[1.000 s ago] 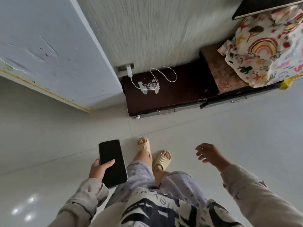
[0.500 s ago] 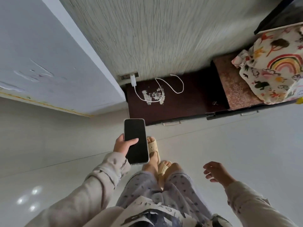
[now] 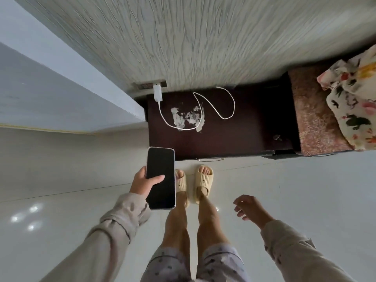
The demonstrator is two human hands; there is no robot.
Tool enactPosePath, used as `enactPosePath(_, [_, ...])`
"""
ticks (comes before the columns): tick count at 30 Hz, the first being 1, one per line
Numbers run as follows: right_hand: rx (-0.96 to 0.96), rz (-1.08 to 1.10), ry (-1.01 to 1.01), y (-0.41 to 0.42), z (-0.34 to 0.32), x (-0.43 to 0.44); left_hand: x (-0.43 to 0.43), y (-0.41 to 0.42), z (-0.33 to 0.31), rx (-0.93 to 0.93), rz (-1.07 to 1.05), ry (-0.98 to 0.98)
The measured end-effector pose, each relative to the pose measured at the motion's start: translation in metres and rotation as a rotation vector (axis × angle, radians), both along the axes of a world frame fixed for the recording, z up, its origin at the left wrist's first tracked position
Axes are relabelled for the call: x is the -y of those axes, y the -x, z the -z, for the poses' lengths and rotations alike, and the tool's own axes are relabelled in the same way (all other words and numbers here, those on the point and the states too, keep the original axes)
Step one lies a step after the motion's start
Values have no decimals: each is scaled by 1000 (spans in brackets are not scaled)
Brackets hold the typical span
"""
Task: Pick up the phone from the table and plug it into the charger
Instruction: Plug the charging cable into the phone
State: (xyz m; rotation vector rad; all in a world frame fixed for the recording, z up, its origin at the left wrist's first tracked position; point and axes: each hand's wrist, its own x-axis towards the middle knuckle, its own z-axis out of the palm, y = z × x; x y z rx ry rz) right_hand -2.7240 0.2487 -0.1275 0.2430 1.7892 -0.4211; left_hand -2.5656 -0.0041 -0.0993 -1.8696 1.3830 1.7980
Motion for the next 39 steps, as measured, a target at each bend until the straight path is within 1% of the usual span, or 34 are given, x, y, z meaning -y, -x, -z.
enactPosePath(3, [-32, -92, 34, 40, 43, 30, 2, 7, 39, 23, -69, -16])
enactPosePath(6, [-141, -93, 51, 86, 89, 68, 5, 16, 77, 23, -157, -40])
enactPosePath(8, [-260, -20, 51, 121, 121, 96, 8, 22, 101, 6, -216, -65])
enactPosePath(11, [-418, 163, 63, 173, 164, 139, 13, 33, 136, -33, -265, -75])
enactPosePath(12, [-461, 194, 70, 189, 177, 153, 15, 37, 146, -50, -272, -68])
enactPosePath(14, [-545, 190, 93, 215, 197, 180, 19, 46, 165, -69, -275, -56])
enactPosePath(16, [-633, 111, 110, 233, 214, 200, 22, 56, 177, -95, -283, -63])
enactPosePath(18, [-661, -27, 110, 242, 229, 215, 25, 67, 187, -126, -296, -64])
enactPosePath(20, [-611, -138, 121, 243, 242, 225, 27, 75, 195, -156, -296, -64])
enactPosePath(22, [-565, -186, 122, 241, 251, 231, 28, 82, 199, -186, -286, -65])
enactPosePath(23, [-587, -226, 123, 240, 254, 234, 29, 85, 200, -200, -283, -66])
enactPosePath(26, [-772, -364, 87, 244, 263, 242, 30, 91, 204, -234, -273, -66])
enactPosePath(28, [-836, -397, 52, 249, 266, 247, 30, 94, 206, -250, -264, -60])
enactPosePath(33, [-877, -483, -10, 256, 265, 253, 30, 92, 211, -266, -230, -72])
enactPosePath(37, [-964, -552, -63, 252, 257, 250, 29, 90, 207, -256, -250, -73])
enactPosePath(39, [-971, -571, -62, 246, 249, 242, 28, 89, 202, -253, -254, -81])
